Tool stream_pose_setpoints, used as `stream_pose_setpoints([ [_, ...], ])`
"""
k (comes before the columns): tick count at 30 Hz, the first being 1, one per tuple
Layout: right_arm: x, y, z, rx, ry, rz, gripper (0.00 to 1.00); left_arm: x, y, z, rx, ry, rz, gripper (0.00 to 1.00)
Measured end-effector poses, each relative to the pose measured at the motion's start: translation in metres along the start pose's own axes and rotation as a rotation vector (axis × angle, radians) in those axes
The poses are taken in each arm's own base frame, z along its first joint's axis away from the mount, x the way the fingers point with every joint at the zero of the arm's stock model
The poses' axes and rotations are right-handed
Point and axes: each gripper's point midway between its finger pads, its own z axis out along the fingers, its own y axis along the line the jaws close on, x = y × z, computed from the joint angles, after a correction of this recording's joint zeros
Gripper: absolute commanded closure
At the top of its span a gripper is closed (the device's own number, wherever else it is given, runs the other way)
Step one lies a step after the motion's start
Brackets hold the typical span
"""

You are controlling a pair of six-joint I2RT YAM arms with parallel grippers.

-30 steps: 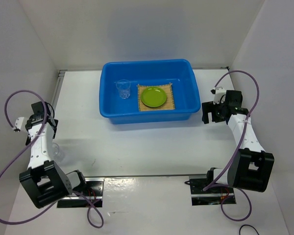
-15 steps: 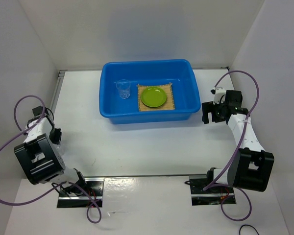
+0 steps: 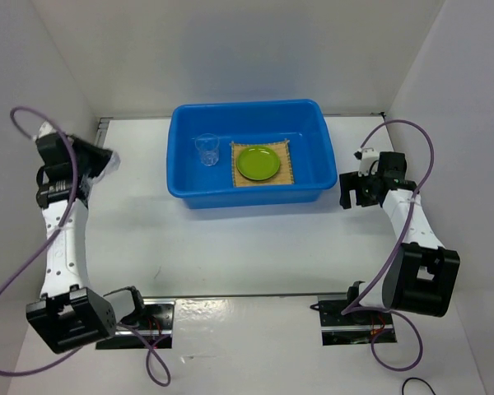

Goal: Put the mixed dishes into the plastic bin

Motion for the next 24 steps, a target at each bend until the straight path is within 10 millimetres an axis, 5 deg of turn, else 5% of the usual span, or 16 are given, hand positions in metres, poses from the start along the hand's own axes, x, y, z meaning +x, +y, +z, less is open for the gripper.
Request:
stream_pose_setpoints([
  [6,0.003,-0.004,0.001,0.006,0.009,0.011,0.02,0.03,-0.148,0.0,0.326,0.124,0.282,1.0],
  [11,0.004,-0.008,0.0,0.015,0.009,0.023,0.02,0.103,-0.204,0.016,0.418,0.3,0.519,1.0],
  [14,0.004,-0.01,0.0,0.018,0.009,0.027,0.02,0.157,-0.212,0.04,0.396,0.409,0.637,1.0],
  [19,0.005,-0.013,0.0,0.023,0.009,0.035,0.02,0.25,-0.17,0.071,0.255,0.595,0.828,1.0],
  [24,0.007,-0.019,-0.002,0.037,0.008,0.053,0.02,0.285,-0.137,0.09,0.156,0.675,0.913,1.0],
])
